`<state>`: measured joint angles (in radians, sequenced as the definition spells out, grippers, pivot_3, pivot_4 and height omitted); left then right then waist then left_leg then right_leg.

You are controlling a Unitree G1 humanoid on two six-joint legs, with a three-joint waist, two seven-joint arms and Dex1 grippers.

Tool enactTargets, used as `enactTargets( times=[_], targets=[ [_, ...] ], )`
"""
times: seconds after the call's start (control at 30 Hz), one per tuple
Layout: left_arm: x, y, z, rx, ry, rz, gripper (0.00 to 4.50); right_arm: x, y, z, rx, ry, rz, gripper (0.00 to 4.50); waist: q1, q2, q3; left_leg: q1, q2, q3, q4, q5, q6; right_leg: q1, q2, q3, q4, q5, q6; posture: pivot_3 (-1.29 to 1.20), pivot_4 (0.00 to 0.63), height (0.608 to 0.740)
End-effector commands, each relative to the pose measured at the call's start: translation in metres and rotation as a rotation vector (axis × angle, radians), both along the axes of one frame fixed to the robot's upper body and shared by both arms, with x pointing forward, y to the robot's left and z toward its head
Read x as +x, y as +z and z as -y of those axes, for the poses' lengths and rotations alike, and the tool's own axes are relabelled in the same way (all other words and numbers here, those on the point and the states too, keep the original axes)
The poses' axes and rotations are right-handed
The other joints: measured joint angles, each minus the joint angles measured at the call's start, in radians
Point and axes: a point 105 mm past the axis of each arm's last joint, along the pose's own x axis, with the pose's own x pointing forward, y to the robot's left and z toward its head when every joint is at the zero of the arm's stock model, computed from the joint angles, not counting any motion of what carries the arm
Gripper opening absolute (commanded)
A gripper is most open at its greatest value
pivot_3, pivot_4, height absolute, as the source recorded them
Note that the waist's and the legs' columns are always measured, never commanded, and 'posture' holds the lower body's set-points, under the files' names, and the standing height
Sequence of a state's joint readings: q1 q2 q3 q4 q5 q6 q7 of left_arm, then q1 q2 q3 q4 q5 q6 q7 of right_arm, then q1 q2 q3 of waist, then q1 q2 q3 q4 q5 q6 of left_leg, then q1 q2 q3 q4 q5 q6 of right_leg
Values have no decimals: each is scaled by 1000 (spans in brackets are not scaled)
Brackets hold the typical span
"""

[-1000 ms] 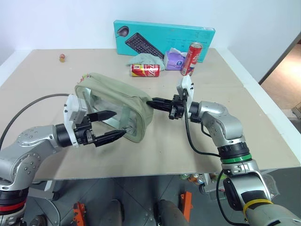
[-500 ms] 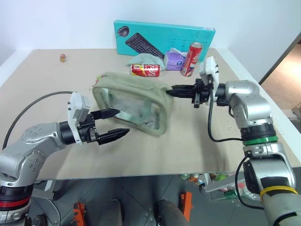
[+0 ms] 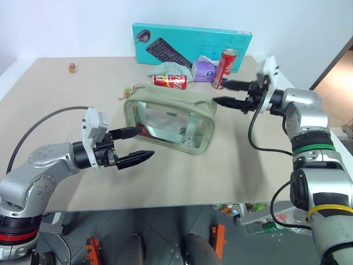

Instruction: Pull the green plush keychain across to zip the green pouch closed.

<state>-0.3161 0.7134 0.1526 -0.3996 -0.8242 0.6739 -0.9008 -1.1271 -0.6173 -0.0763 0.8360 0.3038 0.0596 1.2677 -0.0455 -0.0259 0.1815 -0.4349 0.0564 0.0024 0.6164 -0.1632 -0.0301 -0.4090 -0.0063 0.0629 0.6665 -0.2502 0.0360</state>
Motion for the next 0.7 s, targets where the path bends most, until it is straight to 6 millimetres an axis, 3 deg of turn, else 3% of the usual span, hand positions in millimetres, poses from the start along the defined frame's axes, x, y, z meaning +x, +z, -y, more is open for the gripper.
enactTargets(
  times=[0.03,0.1,0.23,0.33,0.47,0.7],
  targets=[
    [-1,7,1,-1,-9,31,4500,-22,51,9,117,-19,136,4456,0,0,0,0,0,0,0,0,0,0,0,0,0,0,0,0,150,740],
    [-2,7,3,-9,-25,21,4500,-38,53,6,149,-14,128,4456,6,0,0,0,0,-1,0,0,0,0,0,-1,0,0,0,0,150,740],
    [-6,6,7,-10,-69,0,4500,-71,10,-17,64,6,57,4456,12,-1,0,-1,0,-2,0,-1,-2,1,0,-2,0,-1,-1,0,150,740],
    [-7,7,8,-13,-93,-14,4500,-85,-6,-28,79,1,9,4456,10,0,0,-1,0,-1,0,-2,-2,0,0,0,0,-2,0,0,150,740],
    [-11,5,14,26,-166,-22,4500,-90,-29,-40,82,-35,-46,4456,5,0,0,1,0,-1,2,-1,-2,1,1,0,1,-2,5,0,150,740],
    [-3,8,21,44,-179,25,4500,-82,-41,-43,84,-88,-73,4456,5,0,0,2,0,0,2,0,-1,2,1,2,0,-2,3,0,150,740]
  ],
)
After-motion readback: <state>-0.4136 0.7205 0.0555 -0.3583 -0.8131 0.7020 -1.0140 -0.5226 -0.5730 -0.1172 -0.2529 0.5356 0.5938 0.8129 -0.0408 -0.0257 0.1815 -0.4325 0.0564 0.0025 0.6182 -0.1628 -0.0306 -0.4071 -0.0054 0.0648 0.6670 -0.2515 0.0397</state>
